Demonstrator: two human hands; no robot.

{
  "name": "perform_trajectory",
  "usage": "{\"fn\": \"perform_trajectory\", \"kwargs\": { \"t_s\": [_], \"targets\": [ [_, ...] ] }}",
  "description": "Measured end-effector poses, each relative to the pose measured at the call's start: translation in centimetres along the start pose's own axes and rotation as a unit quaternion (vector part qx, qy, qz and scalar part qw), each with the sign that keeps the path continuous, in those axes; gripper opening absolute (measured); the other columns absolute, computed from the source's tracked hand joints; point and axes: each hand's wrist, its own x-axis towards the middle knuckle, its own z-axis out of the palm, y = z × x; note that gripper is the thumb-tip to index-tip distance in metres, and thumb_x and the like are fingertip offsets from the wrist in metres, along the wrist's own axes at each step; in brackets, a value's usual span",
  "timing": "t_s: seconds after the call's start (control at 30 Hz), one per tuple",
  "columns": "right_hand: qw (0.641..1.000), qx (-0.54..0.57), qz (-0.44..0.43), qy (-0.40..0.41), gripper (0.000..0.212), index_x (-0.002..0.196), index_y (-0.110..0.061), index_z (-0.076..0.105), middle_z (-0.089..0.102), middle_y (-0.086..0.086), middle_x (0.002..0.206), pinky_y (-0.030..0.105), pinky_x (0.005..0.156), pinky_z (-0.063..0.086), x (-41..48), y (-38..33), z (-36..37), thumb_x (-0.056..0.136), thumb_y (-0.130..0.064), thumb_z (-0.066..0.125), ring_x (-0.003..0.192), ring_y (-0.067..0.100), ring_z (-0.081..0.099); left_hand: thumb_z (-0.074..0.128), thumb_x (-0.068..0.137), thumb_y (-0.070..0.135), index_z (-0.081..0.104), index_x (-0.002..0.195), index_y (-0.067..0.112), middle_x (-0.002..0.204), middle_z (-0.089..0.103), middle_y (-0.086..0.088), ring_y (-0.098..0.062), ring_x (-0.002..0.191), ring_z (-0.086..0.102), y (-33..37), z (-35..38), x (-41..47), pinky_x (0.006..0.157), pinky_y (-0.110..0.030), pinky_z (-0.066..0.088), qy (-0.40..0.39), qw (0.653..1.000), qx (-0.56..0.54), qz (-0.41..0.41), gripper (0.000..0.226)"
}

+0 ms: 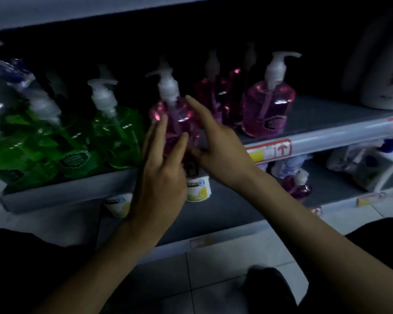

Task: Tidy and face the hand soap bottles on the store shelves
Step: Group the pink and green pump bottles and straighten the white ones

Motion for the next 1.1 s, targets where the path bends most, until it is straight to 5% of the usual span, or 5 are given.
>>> {"fn": "perform_trajectory", "kwargs": {
  "t_s": [0.27, 0.47, 0.6, 0.83, 1.1],
  "targets": [
    [0.961, -0.147, 0.141, 0.188, 0.008, 0.08, -0.012, 0.055, 0.063, 0.01, 0.078, 0.041, 0.058, 0.046, -10.4, 8.2, -3.1, 0.076, -0.012, 0.048, 0.074, 0.036, 0.06, 0.049, 0.078, -0.003, 0.053, 0.109, 0.008, 0.105, 0.053, -0.015, -0.039, 0.092, 0.054, 6.5, 8.7, -5.5, 0.076, -0.048, 0.047, -0.208, 0.966, -0.126, 0.092, 0.033],
    [0.797, -0.048, 0.577, 0.174, 0.038, 0.117, -0.005, 0.055, 0.059, 0.02, 0.119, 0.039, 0.081, 0.049, -16.3, 18.7, -4.1, 0.083, -0.021, 0.058, 0.106, 0.04, 0.056, 0.055, 0.085, 0.001, 0.031, 0.145, 0.011, 0.134, 0.05, -0.011, -0.025, 0.124, 0.049, 10.2, 21.7, -5.6, 0.104, -0.035, 0.039, -0.445, 0.85, -0.229, -0.169, 0.066],
    [0.805, 0.078, 0.552, 0.201, 0.08, 0.146, -0.005, 0.027, 0.042, 0.014, 0.144, 0.04, 0.108, 0.038, -14.3, 21.9, -4.1, 0.081, -0.027, 0.068, 0.132, 0.034, 0.043, 0.064, 0.084, 0.005, 0.026, 0.147, 0.016, 0.139, 0.049, -0.007, -0.023, 0.127, 0.048, 12.0, 25.7, -4.2, 0.108, -0.038, 0.038, -0.474, 0.78, -0.314, -0.261, 0.075],
    [0.773, 0.074, 0.576, 0.253, 0.041, 0.12, -0.017, 0.053, 0.067, 0.009, 0.108, 0.048, 0.094, 0.05, -15.4, 24.4, -4.0, 0.08, -0.011, 0.052, 0.104, 0.033, 0.062, 0.058, 0.072, 0.011, 0.051, 0.102, 0.033, 0.109, 0.057, 0.01, -0.019, 0.11, 0.054, 11.0, 26.6, -3.5, 0.098, -0.042, 0.043, -0.425, 0.741, -0.422, -0.303, 0.038],
    [0.855, 0.083, 0.509, 0.057, 0.059, 0.143, -0.029, 0.04, 0.061, 0.005, 0.13, 0.041, 0.098, 0.046, -16.4, 25.2, -0.7, 0.088, -0.024, 0.063, 0.118, 0.031, 0.057, 0.057, 0.083, -0.012, 0.029, 0.147, 0.019, 0.145, 0.046, -0.003, -0.02, 0.13, 0.045, 6.5, 30.2, -5.3, 0.112, -0.047, 0.034, -0.435, 0.755, -0.385, -0.304, 0.076]
  ]
}}
